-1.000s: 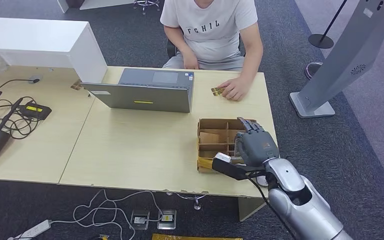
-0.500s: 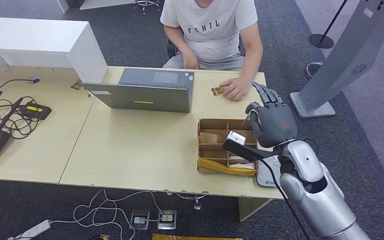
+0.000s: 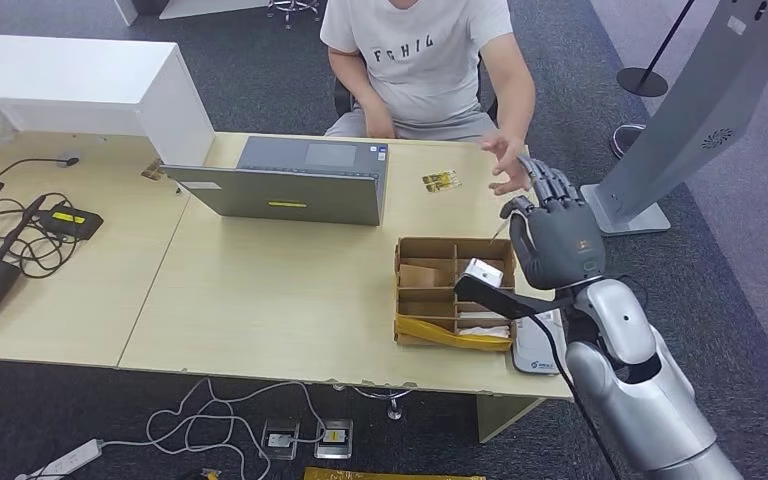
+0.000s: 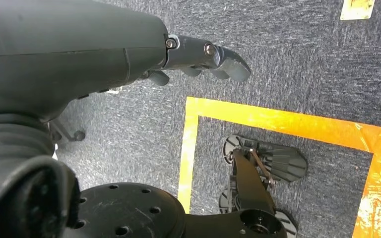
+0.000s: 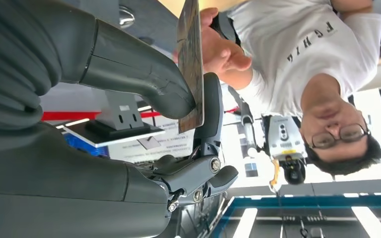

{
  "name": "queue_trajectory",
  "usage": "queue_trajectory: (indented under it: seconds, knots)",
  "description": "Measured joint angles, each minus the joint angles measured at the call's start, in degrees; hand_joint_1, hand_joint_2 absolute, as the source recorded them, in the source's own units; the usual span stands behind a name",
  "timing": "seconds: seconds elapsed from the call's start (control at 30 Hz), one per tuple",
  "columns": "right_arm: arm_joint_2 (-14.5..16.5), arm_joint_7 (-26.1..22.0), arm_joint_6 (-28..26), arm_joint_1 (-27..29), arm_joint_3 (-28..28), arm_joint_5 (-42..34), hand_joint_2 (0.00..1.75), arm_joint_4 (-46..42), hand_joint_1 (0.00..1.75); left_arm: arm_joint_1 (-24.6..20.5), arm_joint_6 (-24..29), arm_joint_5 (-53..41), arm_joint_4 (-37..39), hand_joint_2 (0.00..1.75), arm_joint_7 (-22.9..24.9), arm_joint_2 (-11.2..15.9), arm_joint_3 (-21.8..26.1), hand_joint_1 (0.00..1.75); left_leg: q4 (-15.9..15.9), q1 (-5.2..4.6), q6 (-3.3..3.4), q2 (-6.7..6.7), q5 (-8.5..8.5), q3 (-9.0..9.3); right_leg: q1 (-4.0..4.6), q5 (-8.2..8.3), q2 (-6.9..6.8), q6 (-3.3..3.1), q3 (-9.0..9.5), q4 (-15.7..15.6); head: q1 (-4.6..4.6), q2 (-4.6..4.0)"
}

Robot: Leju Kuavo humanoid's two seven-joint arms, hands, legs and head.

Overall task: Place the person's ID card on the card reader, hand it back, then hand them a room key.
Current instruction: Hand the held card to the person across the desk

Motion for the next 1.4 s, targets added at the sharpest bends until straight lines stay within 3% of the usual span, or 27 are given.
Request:
queue_trajectory:
  seconds: [0.73, 1.13, 1.17, 1.27, 1.3, 1.4]
  knots:
    - [2.8, -3.3, -9.0, -11.2, 1.0, 0.8, 1.75, 21.5, 1.75, -0.1, -0.9, -1.4, 0.0, 0.00, -0.1, 0.0, 0.0, 0.00, 0.0, 0.00, 0.00, -0.03, 0.02, -0.02, 0.00, 0.01, -0.04, 0.00, 0.00, 0.0, 0.01, 0.00]
    - [3.9, -3.4, -10.6, -12.9, 1.3, 1.2, 1.75, 28.9, 1.75, -0.1, -0.9, -1.4, 0.0, 0.00, -0.1, 0.0, 0.0, 0.00, 0.0, 0.00, -0.01, -0.05, 0.02, -0.02, 0.00, 0.01, -0.04, 0.00, 0.00, 0.0, 0.01, 0.00]
    - [4.0, -3.4, -10.7, -12.9, 1.3, 1.2, 1.75, 29.1, 1.53, -0.1, -0.9, -1.4, 0.0, 0.00, -0.1, 0.0, 0.0, 0.00, 0.0, 0.00, -0.01, -0.04, 0.02, -0.02, 0.00, 0.01, -0.04, 0.00, 0.00, 0.0, 0.01, 0.00]
    - [4.1, -3.4, -10.8, -13.0, 1.3, 1.3, 1.75, 29.8, 0.22, -0.1, -0.9, -1.4, 0.0, 0.00, -0.1, 0.0, 0.0, 0.00, 0.0, 0.00, -0.01, -0.04, 0.02, -0.02, 0.00, 0.01, -0.05, 0.00, 0.00, 0.0, 0.01, 0.00]
    - [4.1, -3.4, -11.0, -13.1, 1.3, 1.4, 1.75, 30.1, 0.00, -0.1, -0.9, -1.4, 0.0, 0.00, -0.1, 0.0, 0.0, 0.00, 0.0, 0.00, -0.01, -0.04, 0.02, -0.02, 0.00, 0.01, -0.05, 0.00, 0.00, 0.0, 0.01, 0.00]
    - [4.2, -3.6, -13.2, -13.1, 1.3, 1.7, 1.75, 30.8, 0.00, -0.1, -0.9, -1.4, 0.0, 0.00, -0.1, 0.0, 0.0, 0.00, 0.0, 0.00, -0.01, -0.04, 0.02, -0.02, 0.00, 0.01, -0.04, 0.00, 0.00, 0.0, 0.01, 0.00]
